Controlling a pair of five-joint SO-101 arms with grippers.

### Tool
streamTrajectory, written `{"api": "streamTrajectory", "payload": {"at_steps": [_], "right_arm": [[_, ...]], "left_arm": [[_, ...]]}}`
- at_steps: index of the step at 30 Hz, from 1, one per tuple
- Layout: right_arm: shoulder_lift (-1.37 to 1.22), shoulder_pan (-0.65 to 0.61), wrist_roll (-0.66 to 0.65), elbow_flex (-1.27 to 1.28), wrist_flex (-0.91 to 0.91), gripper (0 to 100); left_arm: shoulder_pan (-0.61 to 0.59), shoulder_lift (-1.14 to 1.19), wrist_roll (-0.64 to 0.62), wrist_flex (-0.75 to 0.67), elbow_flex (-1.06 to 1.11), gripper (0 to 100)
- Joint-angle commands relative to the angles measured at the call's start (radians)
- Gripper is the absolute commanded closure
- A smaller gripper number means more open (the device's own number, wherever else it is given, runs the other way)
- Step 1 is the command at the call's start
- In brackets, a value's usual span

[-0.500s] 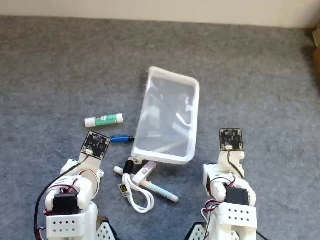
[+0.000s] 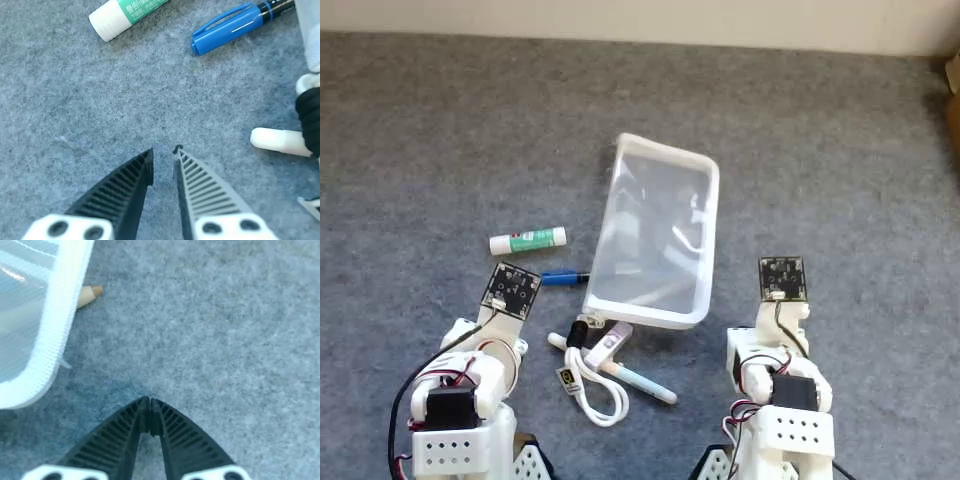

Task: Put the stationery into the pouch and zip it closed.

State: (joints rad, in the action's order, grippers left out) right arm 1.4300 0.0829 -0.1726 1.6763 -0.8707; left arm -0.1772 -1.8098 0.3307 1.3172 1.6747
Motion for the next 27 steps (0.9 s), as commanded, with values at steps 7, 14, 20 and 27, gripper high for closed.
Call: {"api": "streamTrajectory", "payload": {"at_steps": [7,14,20,27], "right_arm": [[0.004,0.007,0.005,0.105,0.019,99.5],[0.004,0.007,0.005,0.105,0.019,99.5],[0.004,0.007,0.005,0.105,0.019,99.5],[0.004,-0.013,0.003,0.105,0.022,99.5]], "left_arm": [[-0.004,-0.012,-0.009,0.008,0.021,91],[-0.004,-0.012,-0.009,0.008,0.021,91],[-0.004,-0.012,-0.009,0.008,0.021,91],[-0.004,-0.012,-0.009,0.008,0.021,91]]}}
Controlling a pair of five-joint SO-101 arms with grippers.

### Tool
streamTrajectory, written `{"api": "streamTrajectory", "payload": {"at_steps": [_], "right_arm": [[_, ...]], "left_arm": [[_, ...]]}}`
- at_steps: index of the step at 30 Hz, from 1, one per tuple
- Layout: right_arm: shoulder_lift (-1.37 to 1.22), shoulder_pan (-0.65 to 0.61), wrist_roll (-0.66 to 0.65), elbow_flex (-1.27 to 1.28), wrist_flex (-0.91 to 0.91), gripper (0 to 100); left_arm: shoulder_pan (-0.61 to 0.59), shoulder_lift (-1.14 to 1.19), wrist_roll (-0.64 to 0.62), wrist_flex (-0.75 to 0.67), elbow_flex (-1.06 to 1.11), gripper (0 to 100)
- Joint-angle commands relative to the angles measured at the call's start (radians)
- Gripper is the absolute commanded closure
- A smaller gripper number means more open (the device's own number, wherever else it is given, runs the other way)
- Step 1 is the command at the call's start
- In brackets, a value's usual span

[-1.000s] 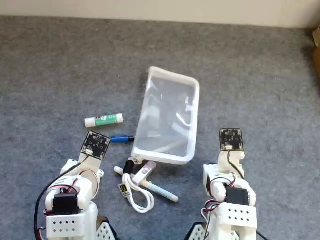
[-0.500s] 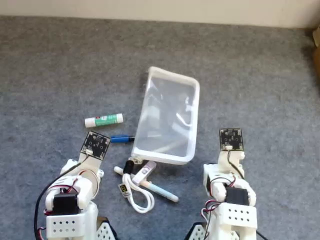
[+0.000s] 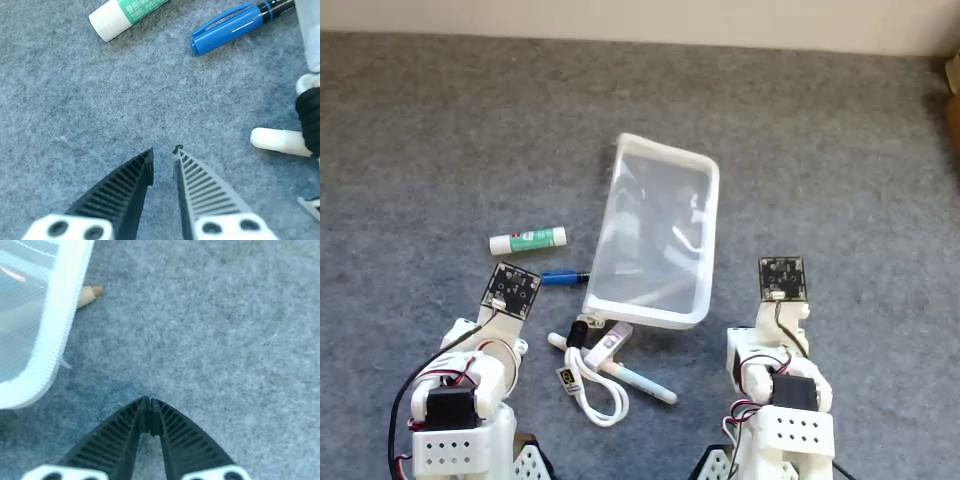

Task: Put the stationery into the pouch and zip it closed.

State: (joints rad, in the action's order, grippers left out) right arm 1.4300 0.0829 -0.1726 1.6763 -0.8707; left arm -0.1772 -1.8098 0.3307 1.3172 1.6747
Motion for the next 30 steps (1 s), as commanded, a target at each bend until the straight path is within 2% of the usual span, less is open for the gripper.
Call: {"api": "streamTrajectory", "payload": {"at_steps": [1,11,16,21,24,28,30], "right_arm": [[0.004,-0.019,0.003,0.105,0.022,99.5],[0.004,-0.042,0.011,0.097,0.025,99.5],[0.002,-0.041,0.02,-0.044,0.018,99.5],[-0.002,-0.048,0.241,-0.177,0.018,99.5],[-0.002,-0.077,0.264,-0.262,-0.021,99.5],[-0.004,-0.171,0.272,-0.41,-0.182,99.5],[-0.005,-0.216,0.333,-0.484,-0.243,99.5]], "left_arm": [[-0.004,-0.012,-0.009,0.008,0.021,91],[-0.004,-0.012,-0.009,0.008,0.021,91],[-0.004,-0.012,-0.009,0.008,0.021,91],[-0.004,-0.012,-0.009,0.008,0.021,91],[-0.004,-0.012,-0.009,0.008,0.021,91],[-0.004,-0.012,-0.009,0.008,0.021,91],[-0.004,-0.012,-0.009,0.008,0.021,91]]}}
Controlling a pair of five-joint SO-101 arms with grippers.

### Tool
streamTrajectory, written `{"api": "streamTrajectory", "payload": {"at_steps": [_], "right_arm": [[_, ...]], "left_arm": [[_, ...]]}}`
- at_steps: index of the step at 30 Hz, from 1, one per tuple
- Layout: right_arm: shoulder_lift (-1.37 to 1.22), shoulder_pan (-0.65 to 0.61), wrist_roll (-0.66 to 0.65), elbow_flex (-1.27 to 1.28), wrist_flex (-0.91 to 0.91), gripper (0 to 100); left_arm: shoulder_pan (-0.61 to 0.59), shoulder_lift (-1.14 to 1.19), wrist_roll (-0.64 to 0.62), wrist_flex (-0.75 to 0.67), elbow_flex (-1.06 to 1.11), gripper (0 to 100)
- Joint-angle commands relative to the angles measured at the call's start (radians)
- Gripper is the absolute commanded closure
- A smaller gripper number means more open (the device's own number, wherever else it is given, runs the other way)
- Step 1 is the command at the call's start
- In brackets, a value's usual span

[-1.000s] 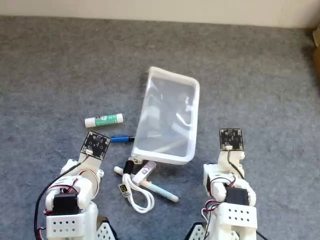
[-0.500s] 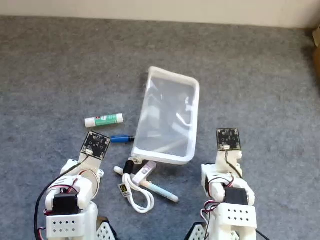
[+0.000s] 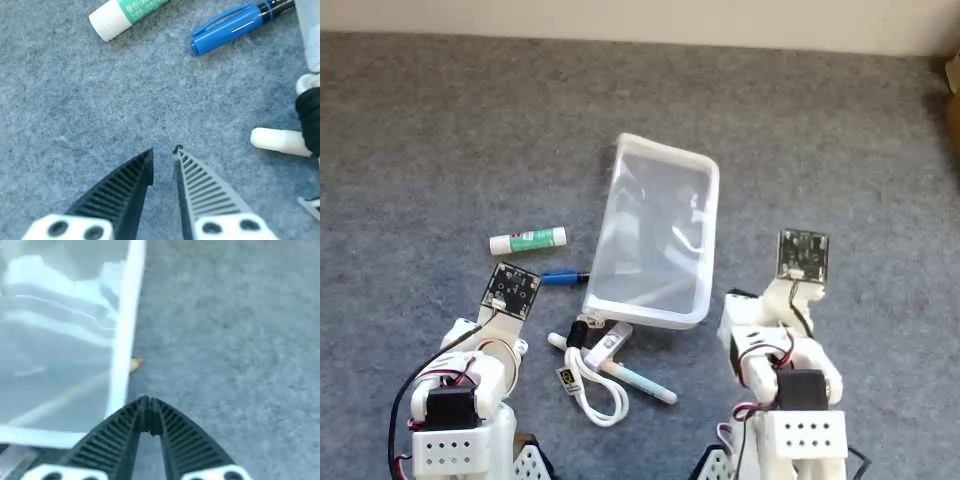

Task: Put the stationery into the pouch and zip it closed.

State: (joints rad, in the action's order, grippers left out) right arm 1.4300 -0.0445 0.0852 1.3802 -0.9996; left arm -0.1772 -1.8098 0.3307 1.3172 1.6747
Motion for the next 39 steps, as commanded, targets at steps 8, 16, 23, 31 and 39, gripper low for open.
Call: {"api": "streamTrajectory", "payload": {"at_steps": [8,16,23,31,39], "right_arm": [[-0.005,-0.298,0.155,-0.367,-0.202,99.5],[-0.007,-0.404,0.157,-0.381,-0.193,99.2],[-0.007,-0.461,0.157,-0.383,-0.114,99.2],[-0.03,-0.552,0.155,-0.392,-0.102,99.2],[-0.268,-0.579,0.157,-0.535,-0.094,99.2]], "left_arm": [[-0.004,-0.012,-0.009,0.008,0.021,91],[-0.004,-0.012,-0.009,0.008,0.021,91],[-0.004,-0.012,-0.009,0.008,0.021,91],[-0.004,-0.012,-0.009,0.008,0.021,91],[-0.004,-0.012,-0.009,0.008,0.021,91]]}}
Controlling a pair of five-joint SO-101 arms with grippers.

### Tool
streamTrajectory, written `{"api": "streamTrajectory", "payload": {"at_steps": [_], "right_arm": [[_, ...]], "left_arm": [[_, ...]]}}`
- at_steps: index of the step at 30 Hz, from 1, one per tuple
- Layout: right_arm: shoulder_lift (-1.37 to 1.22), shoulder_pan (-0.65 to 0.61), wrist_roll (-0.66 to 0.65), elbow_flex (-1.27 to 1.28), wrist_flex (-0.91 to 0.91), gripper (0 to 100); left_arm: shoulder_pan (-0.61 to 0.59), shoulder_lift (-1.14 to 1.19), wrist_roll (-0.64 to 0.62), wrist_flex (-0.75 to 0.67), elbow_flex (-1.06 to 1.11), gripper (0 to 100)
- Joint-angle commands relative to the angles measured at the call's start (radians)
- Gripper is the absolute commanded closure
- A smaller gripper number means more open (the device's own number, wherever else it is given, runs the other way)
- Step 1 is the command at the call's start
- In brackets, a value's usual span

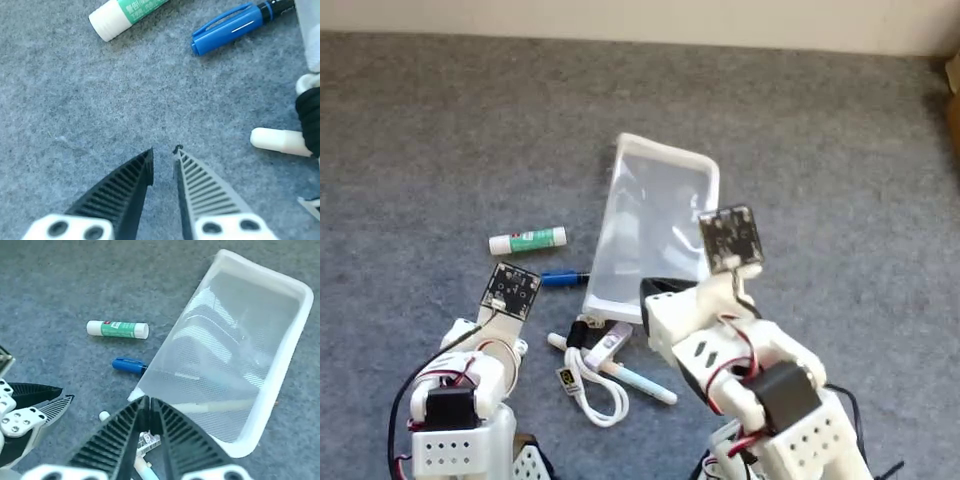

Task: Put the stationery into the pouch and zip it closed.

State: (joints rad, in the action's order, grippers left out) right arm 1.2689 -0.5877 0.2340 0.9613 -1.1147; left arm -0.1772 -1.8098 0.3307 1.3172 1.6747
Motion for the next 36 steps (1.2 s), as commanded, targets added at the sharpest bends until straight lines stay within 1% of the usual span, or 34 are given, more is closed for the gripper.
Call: {"api": "streamTrajectory", "payload": {"at_steps": [1,5,7,10,11,16,21,25,30,36], "right_arm": [[-0.131,-0.045,0.008,-0.127,0.021,99.1],[-0.22,-0.094,0.008,-0.148,0.022,98.4],[-0.268,-0.122,0.018,-0.148,0.022,94.4],[-0.34,-0.157,0.091,-0.148,0.03,87.5],[-0.364,-0.17,0.101,-0.148,0.042,86.8],[-0.483,-0.222,0.106,-0.148,0.145,86.8],[-0.588,-0.286,0.181,-0.148,0.214,86.8],[-0.659,-0.332,0.184,-0.14,0.277,86.8],[-0.737,-0.341,0.236,-0.14,0.351,86.8],[-0.843,-0.343,0.239,-0.148,0.363,86.8]], "left_arm": [[-0.004,-0.012,-0.009,0.008,0.021,91],[-0.004,-0.012,-0.009,0.008,0.021,91],[-0.004,-0.012,-0.009,0.008,0.021,91],[-0.004,-0.012,-0.009,0.008,0.021,91],[-0.004,-0.012,-0.009,0.008,0.021,91],[-0.004,-0.012,-0.009,0.008,0.021,91],[-0.004,-0.012,-0.009,0.008,0.021,91],[-0.004,-0.012,-0.009,0.008,0.021,91],[-0.004,-0.012,-0.009,0.008,0.021,91],[-0.004,-0.012,-0.009,0.008,0.021,91]]}}
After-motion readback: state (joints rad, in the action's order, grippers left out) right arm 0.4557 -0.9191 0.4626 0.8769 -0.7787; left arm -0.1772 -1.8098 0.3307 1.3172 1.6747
